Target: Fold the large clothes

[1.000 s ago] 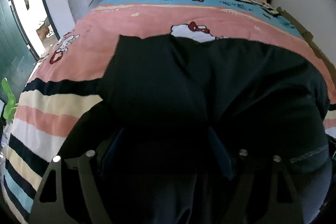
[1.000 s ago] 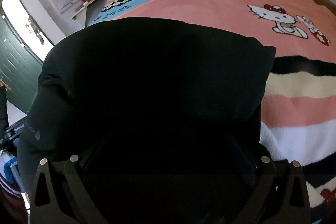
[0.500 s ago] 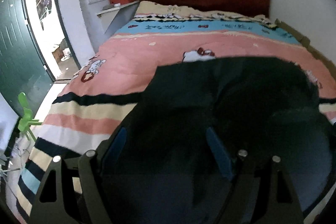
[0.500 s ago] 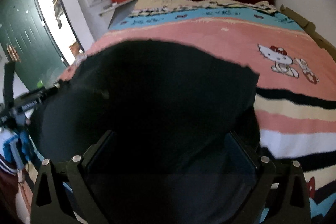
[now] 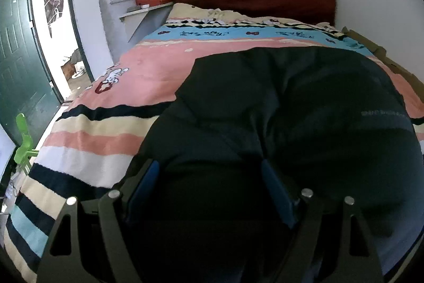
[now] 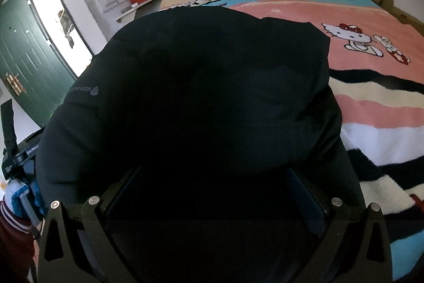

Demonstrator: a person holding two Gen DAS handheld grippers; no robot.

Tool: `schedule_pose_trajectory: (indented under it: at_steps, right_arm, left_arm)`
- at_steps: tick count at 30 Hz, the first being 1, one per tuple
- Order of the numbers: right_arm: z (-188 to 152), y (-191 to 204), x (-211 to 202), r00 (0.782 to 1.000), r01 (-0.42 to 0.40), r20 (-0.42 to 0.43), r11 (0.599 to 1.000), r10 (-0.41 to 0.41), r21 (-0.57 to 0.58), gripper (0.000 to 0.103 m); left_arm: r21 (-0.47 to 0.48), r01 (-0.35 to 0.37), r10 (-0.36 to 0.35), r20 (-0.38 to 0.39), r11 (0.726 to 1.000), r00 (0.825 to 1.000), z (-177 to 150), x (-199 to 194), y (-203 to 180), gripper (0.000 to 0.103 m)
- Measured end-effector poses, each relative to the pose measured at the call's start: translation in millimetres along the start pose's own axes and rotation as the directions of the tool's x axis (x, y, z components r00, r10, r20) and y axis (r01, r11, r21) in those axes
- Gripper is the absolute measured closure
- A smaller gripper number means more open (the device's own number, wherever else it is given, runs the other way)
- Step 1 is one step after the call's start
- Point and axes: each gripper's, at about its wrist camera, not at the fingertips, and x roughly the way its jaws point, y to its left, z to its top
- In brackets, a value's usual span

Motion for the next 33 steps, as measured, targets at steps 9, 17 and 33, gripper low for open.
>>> schedule_pose_trajectory:
  at_steps: [9, 17, 33]
  right_arm:
    - [-2, 1, 1, 1.0, -0.007, -0.002, 1.0, 0.007, 0.004, 0.001]
    - [-5, -1, 2, 1.0, -0.015, 0.006, 1.0, 0.015, 0.007, 0.0]
    - [76, 59, -8, 1.0, -0.004, 0.026, 0.994, 0.007, -0.11, 0.001]
  left_arm:
    - [0.007, -0.008, 0.008, -0.005, 1.0, 1.0, -4, 0, -4, 0.024]
    - [0.009, -0.009, 0.009, -0.003, 1.0, 1.0, -5, 0, -5, 0.024]
    - [0.052, 0.062, -0.053, -0.16, 0.997, 0.986, 62, 37, -23, 0.024]
